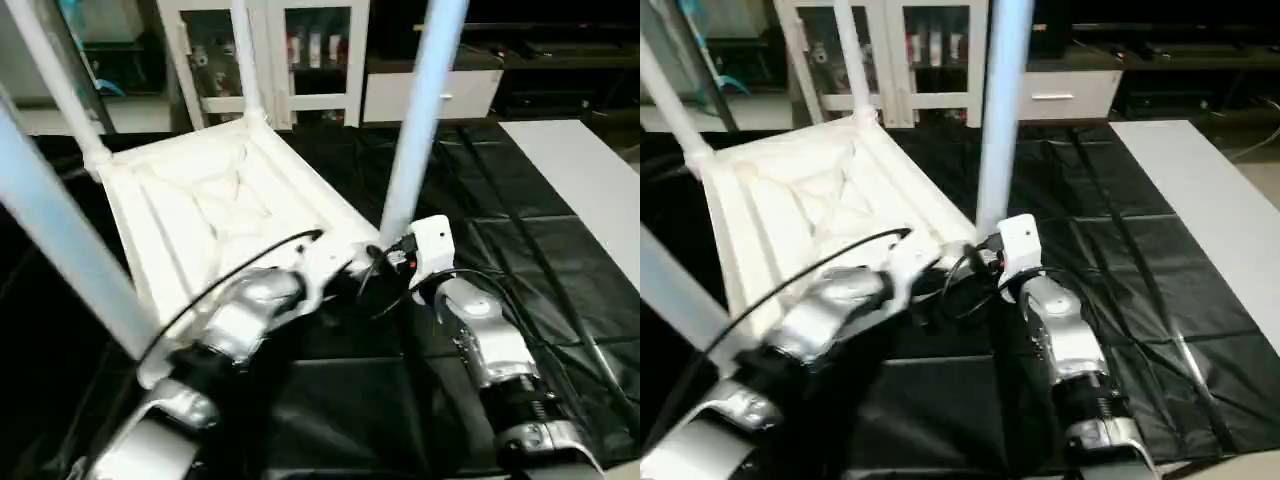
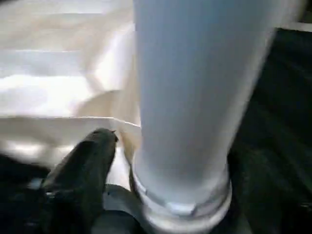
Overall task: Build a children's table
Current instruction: Rotate leg to tighten
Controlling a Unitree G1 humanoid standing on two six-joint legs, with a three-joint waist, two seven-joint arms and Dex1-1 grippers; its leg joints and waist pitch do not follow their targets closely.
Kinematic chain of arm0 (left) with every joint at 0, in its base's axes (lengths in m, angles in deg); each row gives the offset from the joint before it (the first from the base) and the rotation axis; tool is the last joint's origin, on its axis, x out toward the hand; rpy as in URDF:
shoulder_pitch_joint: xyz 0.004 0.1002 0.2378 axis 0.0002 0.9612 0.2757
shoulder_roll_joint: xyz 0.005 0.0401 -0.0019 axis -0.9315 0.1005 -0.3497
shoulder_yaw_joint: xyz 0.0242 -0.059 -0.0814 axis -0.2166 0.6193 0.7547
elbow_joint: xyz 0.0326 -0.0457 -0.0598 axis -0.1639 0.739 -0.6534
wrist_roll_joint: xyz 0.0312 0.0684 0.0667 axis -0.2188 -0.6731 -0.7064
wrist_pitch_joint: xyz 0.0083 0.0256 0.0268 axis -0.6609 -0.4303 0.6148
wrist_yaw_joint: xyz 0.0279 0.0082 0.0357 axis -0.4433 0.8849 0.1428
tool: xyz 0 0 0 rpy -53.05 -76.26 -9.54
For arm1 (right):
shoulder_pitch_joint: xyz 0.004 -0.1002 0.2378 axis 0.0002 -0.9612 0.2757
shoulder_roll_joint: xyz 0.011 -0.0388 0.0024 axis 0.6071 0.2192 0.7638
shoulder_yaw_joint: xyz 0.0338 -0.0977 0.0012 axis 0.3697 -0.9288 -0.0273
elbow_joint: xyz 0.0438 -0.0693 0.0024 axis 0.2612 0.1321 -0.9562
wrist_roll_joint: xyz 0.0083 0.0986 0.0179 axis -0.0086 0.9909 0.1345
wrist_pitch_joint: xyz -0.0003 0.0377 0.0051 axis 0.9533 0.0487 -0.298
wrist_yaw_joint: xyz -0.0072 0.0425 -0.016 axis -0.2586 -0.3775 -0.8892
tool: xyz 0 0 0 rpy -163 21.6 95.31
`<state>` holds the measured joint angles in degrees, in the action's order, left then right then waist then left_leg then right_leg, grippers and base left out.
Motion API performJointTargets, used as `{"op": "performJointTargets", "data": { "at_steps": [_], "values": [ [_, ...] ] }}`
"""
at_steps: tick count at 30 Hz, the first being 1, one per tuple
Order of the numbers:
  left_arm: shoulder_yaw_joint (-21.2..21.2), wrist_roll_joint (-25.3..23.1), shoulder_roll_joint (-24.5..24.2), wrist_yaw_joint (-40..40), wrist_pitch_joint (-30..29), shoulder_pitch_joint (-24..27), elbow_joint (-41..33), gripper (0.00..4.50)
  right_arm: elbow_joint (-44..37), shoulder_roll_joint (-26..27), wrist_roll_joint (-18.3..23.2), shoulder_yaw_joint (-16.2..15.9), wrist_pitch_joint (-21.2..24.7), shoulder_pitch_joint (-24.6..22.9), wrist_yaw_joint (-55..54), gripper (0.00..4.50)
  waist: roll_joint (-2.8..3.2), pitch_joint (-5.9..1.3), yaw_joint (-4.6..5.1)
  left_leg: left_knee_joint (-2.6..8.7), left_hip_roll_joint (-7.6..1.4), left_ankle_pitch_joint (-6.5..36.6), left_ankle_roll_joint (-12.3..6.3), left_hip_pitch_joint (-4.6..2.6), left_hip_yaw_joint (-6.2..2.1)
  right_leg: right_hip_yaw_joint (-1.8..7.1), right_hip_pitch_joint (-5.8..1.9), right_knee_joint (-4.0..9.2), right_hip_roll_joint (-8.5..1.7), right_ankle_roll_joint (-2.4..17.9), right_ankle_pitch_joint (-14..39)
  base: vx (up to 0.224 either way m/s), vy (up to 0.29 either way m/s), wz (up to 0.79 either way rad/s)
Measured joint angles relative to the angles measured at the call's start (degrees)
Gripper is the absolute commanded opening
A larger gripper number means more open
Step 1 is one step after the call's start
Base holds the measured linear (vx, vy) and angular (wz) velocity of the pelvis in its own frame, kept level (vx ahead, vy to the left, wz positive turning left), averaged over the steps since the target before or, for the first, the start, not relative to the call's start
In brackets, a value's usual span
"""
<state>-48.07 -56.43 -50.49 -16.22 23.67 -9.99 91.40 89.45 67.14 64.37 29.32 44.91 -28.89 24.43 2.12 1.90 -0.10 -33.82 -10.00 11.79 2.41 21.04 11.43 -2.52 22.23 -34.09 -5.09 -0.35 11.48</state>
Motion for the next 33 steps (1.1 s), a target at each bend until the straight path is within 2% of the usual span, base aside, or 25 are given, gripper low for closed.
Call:
{"op": "performJointTargets", "data": {
  "at_steps": [1,2,4,7,12,18,33],
  "values": [
    [-0.14,0.37,-0.86,-1.8,-0.15,0.56,-1.1,0.0,-1.52,-1.51,0.43,-0.54,0.87,-0.47,2.67,4.06,0.0,0.0,-0.13,-0.01,0.0,0.0,0.0,0.01,0.02,0.01,0.0,0.01,-0.01,-0.05,0.03,0.0,0.0,0.0],
    [-0.15,0.59,-1.32,-2.92,-0.19,0.91,-1.78,0.0,-2.52,-2.14,0.87,-0.83,1.46,-0.81,4.37,4.28,-0.01,0.01,-0.16,-0.02,0.01,0.0,0.0,0.02,0.04,0.02,0.0,0.02,-0.02,-0.08,0.06,0.0,0.0,0.0],
    [-0.8,1.51,-3.51,-6.43,0.3,2.29,-4.58,0.0,-7.42,-6.88,2.79,-3.24,3.81,-2.86,11.87,4.28,-0.14,0.08,-0.36,-0.01,0.03,0.03,-0.03,0.09,0.07,0.03,0.01,0.14,-0.06,-0.12,0.11,0.0,0.0,0.0],
    [-0.96,3.6,-7.13,-11.65,0.6,4.69,-8.3,0.0,-11.54,-12.39,4.86,-5.03,5.4,-5.05,20.9,4.28,-0.28,0.14,-0.57,-0.01,0.04,0.09,-0.15,0.08,0.1,0.02,-0.01,0.14,-0.07,-0.1,0.23,0.0,0.0,0.0],
    [-1.47,5.49,-9.26,-16.65,-1.26,6.63,-12.1,0.0,-12.35,-15.83,5.59,-7.06,5.68,-6.06,27.51,4.28,-0.33,0.18,-1.32,-0.04,0.04,0.09,-0.12,0.04,0.13,0.05,-0.01,0.05,-0.09,-0.08,0.25,0.0,0.0,0.0],
    [-2.02,5.81,-9.5,-18.54,-2.85,7.34,-14.09,0.0,-12.35,-16.35,5.8,-7.61,5.76,-6.07,29.27,4.28,-0.36,0.2,-1.88,-0.07,0.05,0.09,-0.08,0.02,0.14,0.07,-0.02,0.0,-0.1,-0.08,0.24,0.0,0.0,0.0],
    [-2.2,6.05,-9.79,-18.95,-4.01,7.82,-15.33,0.0,-12.27,-17.31,5.64,-8.07,5.1,-6.15,30.37,3.08,-0.34,0.19,-1.91,-0.15,0.05,-0.02,-0.27,0.02,0.14,0.05,-0.03,-0.08,-0.11,-0.08,0.24,0.0,0.0,0.0]
  ]
}}
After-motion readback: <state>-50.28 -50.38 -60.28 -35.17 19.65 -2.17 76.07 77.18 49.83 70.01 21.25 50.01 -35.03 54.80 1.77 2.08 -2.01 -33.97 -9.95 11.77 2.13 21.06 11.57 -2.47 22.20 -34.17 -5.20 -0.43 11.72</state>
